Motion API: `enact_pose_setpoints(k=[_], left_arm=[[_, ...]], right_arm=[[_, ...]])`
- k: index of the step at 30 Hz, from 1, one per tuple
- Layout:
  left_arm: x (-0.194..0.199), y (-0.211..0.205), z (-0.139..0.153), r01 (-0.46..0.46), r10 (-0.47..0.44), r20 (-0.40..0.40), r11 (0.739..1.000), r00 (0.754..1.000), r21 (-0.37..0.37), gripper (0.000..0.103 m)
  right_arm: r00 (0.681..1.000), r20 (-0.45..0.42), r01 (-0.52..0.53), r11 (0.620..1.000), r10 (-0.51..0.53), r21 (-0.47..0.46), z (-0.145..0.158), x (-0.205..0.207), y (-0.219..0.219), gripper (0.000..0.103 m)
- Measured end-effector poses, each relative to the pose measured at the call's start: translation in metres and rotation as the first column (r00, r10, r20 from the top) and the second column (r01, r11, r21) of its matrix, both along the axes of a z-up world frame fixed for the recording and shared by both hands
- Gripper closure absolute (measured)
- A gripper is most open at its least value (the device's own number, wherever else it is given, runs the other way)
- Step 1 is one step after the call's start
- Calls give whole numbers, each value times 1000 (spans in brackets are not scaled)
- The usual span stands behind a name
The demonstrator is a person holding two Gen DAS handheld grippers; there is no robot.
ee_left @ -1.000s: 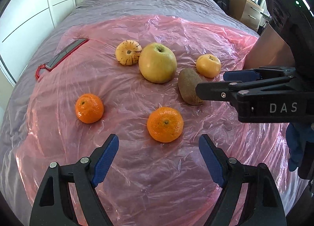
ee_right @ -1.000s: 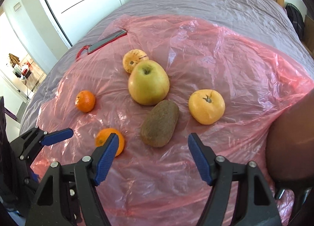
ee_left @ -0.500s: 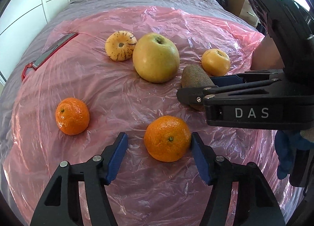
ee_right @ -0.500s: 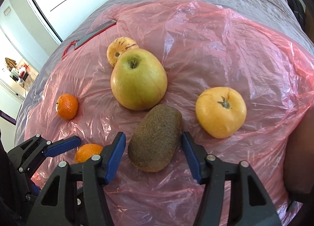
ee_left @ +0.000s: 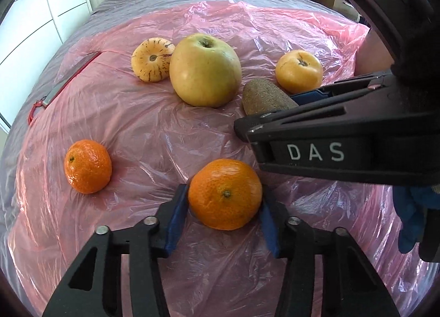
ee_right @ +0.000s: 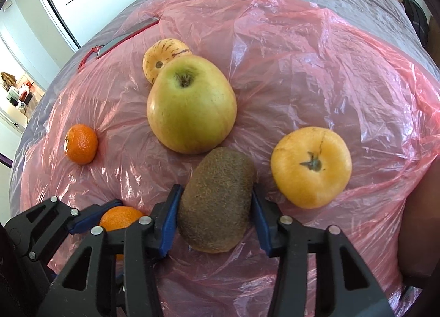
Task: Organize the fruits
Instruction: 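Grasp a mandarin with the left tool while the right tool grasps the brown kiwi, then lift and carry the mandarin and kiwi over the green tray with both tools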
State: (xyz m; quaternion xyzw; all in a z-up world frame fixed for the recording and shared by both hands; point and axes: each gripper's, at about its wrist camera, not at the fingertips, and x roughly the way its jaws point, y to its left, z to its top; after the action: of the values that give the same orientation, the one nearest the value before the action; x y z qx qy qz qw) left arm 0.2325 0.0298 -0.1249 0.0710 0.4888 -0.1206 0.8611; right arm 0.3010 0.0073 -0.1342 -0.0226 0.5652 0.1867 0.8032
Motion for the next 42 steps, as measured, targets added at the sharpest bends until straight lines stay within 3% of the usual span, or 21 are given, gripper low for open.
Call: enact_pose_setpoints(k=[18, 33, 42], left_arm=[[-9, 20, 28, -80, 80, -4, 989, 997, -122, 64], [-62, 18, 59, -83, 86, 9, 979, 996, -184, 64], [-102, -16, 79, -20, 25, 24, 984, 999, -180, 64]], right_arm=[[998, 67, 13, 997, -18, 74, 47, -35, -26, 63], [995, 94, 2, 998, -9, 66, 84, -116, -71, 63], [993, 102, 45, 996, -52, 73, 102, -167, -113, 63]])
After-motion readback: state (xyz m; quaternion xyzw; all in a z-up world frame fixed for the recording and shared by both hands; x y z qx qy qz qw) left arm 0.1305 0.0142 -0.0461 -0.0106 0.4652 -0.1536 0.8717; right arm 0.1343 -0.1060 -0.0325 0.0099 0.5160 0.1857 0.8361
